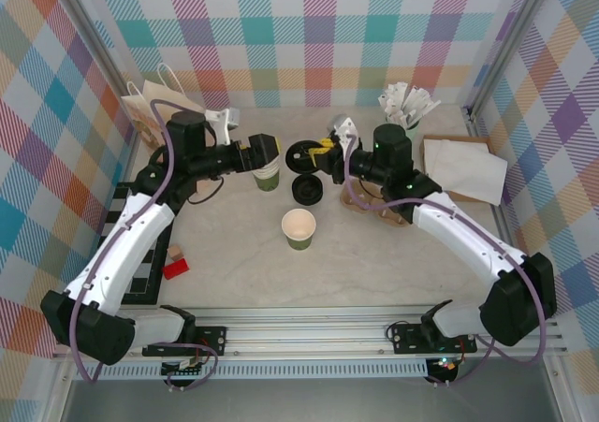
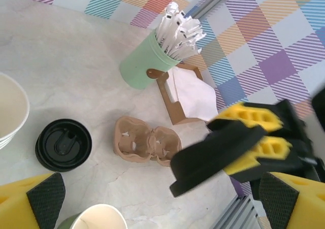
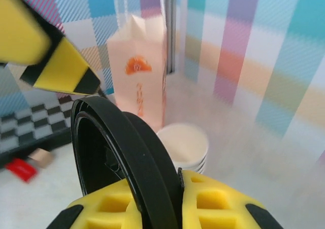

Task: Pack the takeout coffee

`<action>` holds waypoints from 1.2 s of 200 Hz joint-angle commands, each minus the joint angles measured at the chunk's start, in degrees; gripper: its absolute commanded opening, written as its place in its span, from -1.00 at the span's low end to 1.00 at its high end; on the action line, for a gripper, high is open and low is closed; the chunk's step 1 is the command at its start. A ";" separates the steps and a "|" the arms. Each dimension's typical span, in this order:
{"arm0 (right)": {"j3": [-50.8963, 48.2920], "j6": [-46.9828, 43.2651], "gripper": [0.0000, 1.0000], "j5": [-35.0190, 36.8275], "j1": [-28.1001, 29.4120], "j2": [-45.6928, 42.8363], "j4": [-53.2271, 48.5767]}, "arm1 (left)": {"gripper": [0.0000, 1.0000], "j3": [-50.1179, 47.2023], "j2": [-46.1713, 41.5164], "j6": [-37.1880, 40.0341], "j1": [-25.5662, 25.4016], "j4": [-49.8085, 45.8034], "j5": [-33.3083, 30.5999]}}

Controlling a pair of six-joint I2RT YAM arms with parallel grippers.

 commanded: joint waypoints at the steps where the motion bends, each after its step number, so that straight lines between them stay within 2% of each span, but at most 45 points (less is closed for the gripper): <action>1: -1.52 -30.45 -0.82 4.18 3.18 -0.84 12.36 | 1.00 5.78 1.64 -2.38 0.47 -8.54 1.42; 28: -3.55 -54.33 -0.82 5.61 6.85 0.73 22.34 | 1.00 10.35 4.42 -3.00 0.49 -14.86 3.47; 34: -4.72 -62.75 -0.82 5.05 7.69 1.46 24.91 | 1.00 11.03 4.79 -3.16 0.48 -15.76 3.85; 50: -7.13 -78.24 -0.79 3.94 8.82 3.82 32.43 | 0.99 12.34 5.66 -2.78 0.47 -17.86 4.23; 71: -10.03 -90.30 -0.82 0.23 9.06 6.83 43.42 | 0.93 13.04 6.00 -1.91 0.64 -19.25 3.92; 85: -11.34 -93.28 -0.82 -2.84 9.06 8.12 50.79 | 0.85 13.08 6.13 -1.61 0.74 -18.80 5.72; 100: -12.30 -96.51 -0.81 -4.81 9.06 8.81 53.98 | 0.72 12.94 6.02 -1.25 1.24 -17.87 9.47; 120: -13.49 -99.24 -0.82 -6.76 9.06 9.21 57.20 | 0.70 12.95 5.16 0.15 2.37 -17.84 13.34; 150: -15.03 -101.73 -0.83 -8.95 9.29 9.13 59.65 | 0.71 13.73 4.24 3.78 3.48 -22.53 11.05; 175: -15.31 -102.23 -0.82 -9.46 9.68 8.34 59.28 | 0.63 13.73 4.52 5.68 3.55 -24.19 10.76; 211: -15.65 -102.55 -0.81 -9.52 9.80 7.62 58.44 | 0.46 13.47 4.56 6.41 3.64 -23.19 13.19; 240: -15.92 -102.57 -0.81 -9.45 9.93 7.41 58.26 | 0.20 13.30 4.05 7.31 3.98 -22.93 14.19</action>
